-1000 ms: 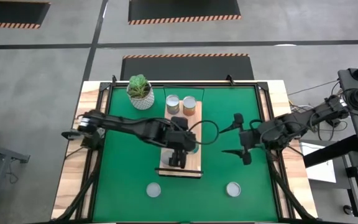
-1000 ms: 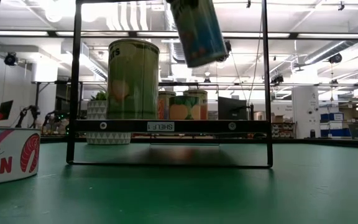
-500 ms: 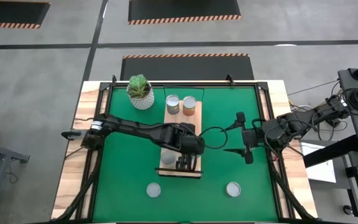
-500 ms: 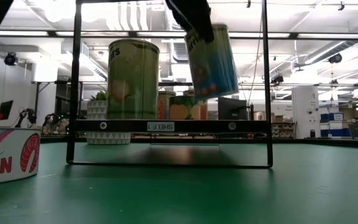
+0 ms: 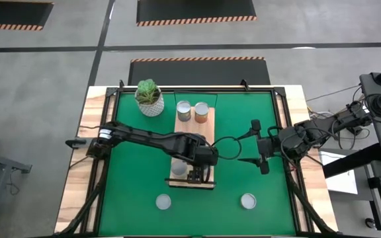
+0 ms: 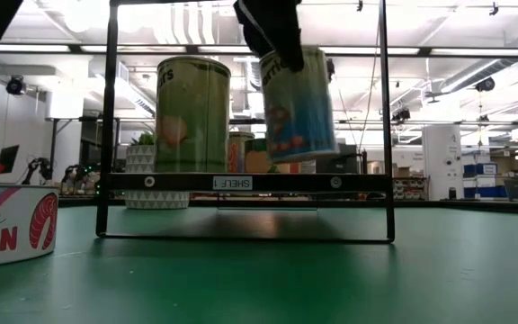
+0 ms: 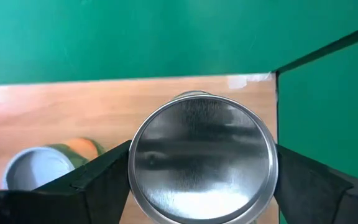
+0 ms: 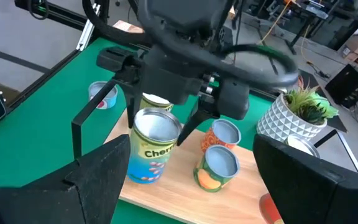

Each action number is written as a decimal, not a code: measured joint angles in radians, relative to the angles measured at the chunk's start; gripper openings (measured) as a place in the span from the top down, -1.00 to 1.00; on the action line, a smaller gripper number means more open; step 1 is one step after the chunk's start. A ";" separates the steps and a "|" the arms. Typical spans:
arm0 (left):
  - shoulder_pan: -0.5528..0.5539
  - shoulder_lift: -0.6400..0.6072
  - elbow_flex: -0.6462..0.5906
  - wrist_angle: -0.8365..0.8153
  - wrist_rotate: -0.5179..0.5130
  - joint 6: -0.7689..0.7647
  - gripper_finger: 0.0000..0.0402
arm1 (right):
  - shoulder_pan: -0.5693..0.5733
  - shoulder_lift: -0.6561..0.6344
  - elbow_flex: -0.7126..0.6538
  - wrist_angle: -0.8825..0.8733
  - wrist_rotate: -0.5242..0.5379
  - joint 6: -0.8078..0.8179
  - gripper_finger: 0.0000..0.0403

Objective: Pick and place cans onto a shelf
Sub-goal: Put the canned cherries on the shelf, then put the canned mushroom on the shelf

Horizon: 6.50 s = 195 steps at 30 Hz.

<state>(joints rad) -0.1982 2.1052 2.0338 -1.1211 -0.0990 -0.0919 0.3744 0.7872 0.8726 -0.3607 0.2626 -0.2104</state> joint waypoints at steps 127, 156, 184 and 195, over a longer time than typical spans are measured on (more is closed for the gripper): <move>-0.312 -1.168 -1.347 0.979 -0.715 -0.003 -0.96 | -0.163 0.775 0.482 -0.246 -0.200 0.330 0.94; -0.311 -1.146 -1.346 0.971 -0.730 0.031 -0.96 | -0.137 0.708 0.333 -0.162 -0.293 0.478 0.94; -0.311 -1.146 -1.346 0.972 -0.730 0.053 -0.96 | -0.137 0.706 0.324 -0.091 -0.341 0.431 0.94; -0.311 -1.146 -1.347 0.972 -0.730 0.045 -0.96 | -0.132 0.685 0.438 -0.316 -0.233 0.390 0.94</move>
<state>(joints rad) -0.5089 0.9596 0.6872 -0.1493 -0.8285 -0.0472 0.2428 1.4719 1.3105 -0.6771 0.0294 0.1794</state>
